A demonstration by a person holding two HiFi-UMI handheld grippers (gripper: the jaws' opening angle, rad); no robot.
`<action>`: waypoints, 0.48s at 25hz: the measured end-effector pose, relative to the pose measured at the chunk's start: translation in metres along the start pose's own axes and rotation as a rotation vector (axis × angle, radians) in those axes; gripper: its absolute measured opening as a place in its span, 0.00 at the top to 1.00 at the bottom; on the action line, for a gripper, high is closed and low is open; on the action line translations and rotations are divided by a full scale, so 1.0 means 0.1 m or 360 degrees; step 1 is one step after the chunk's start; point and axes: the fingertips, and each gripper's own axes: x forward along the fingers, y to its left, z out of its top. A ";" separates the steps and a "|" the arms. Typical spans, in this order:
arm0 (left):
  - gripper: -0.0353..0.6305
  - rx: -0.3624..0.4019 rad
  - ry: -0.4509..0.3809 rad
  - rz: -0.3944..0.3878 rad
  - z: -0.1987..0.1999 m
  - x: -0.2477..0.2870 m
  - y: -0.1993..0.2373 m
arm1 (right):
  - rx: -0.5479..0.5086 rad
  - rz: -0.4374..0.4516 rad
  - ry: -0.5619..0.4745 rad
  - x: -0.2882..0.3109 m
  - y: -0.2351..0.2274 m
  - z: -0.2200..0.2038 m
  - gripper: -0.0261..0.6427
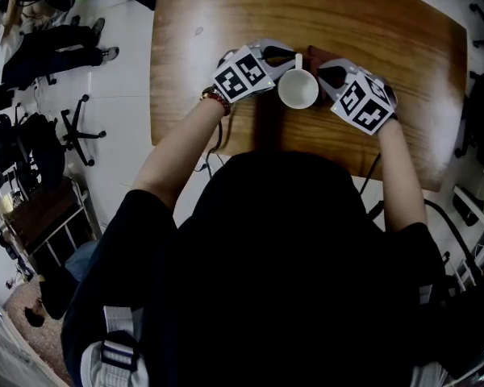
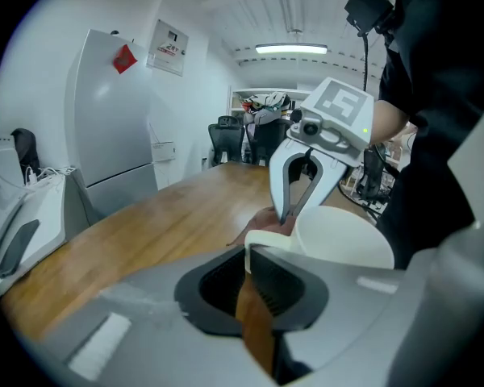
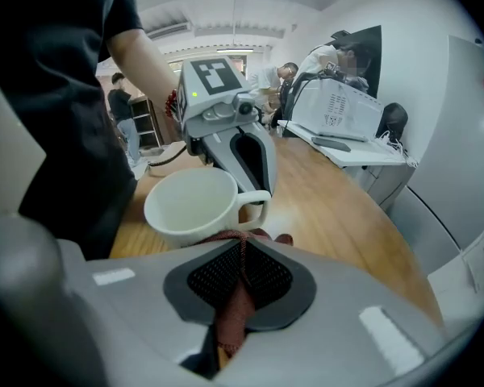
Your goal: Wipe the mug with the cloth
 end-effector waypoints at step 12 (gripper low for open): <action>0.93 -0.0005 -0.0009 0.0002 0.00 -0.03 0.00 | 0.0068 0.0033 -0.0033 -0.03 -0.02 0.03 0.93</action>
